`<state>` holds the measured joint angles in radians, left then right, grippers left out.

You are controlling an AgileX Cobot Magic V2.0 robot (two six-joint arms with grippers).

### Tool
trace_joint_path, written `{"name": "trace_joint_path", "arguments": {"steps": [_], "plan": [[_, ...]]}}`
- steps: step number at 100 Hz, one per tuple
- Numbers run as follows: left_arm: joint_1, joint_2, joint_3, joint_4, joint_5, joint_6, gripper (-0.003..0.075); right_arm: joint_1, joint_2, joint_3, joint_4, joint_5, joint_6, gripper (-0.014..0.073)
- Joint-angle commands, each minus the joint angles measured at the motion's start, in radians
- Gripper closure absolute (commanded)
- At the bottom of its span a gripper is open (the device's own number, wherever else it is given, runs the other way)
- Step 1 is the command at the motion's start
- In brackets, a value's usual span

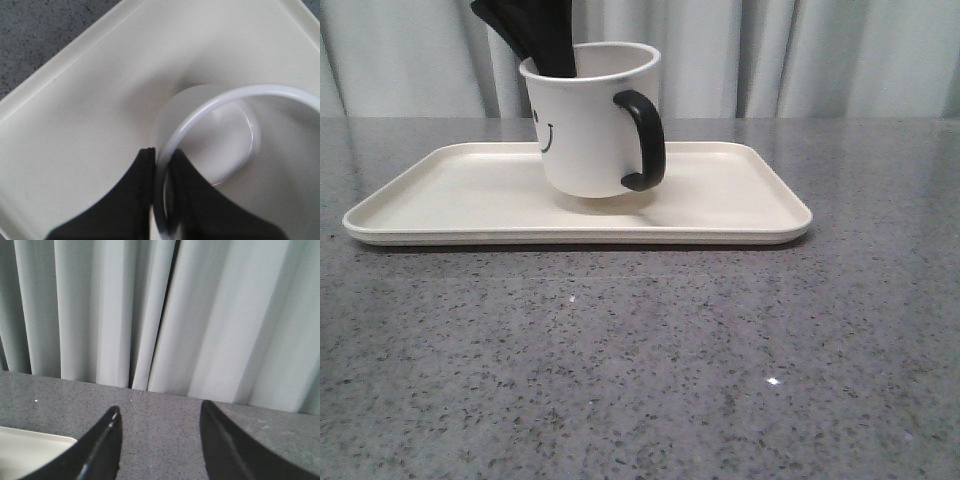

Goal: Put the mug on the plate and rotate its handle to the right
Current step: 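Lower the held mug onto the cream tray and open the left gripper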

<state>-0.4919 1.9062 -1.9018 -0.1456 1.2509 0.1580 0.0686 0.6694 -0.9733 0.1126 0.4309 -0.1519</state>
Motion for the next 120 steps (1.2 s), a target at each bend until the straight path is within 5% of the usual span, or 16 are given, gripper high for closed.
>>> {"name": "trace_joint_path", "arguments": {"steps": [1,86,120], "plan": [[-0.006,-0.047,-0.035,-0.020,-0.042,-0.004,0.0740,-0.002,0.007,-0.027,-0.010,-0.074,-0.007,0.0223],[-0.006,-0.027,-0.035,-0.020,-0.033,-0.004,0.0736,-0.002,0.007,-0.027,-0.010,-0.066,-0.007,0.0223],[-0.006,-0.027,-0.035,-0.022,-0.025,-0.004,0.0466,-0.002,0.007,-0.027,-0.010,-0.066,-0.007,0.0223]]}}
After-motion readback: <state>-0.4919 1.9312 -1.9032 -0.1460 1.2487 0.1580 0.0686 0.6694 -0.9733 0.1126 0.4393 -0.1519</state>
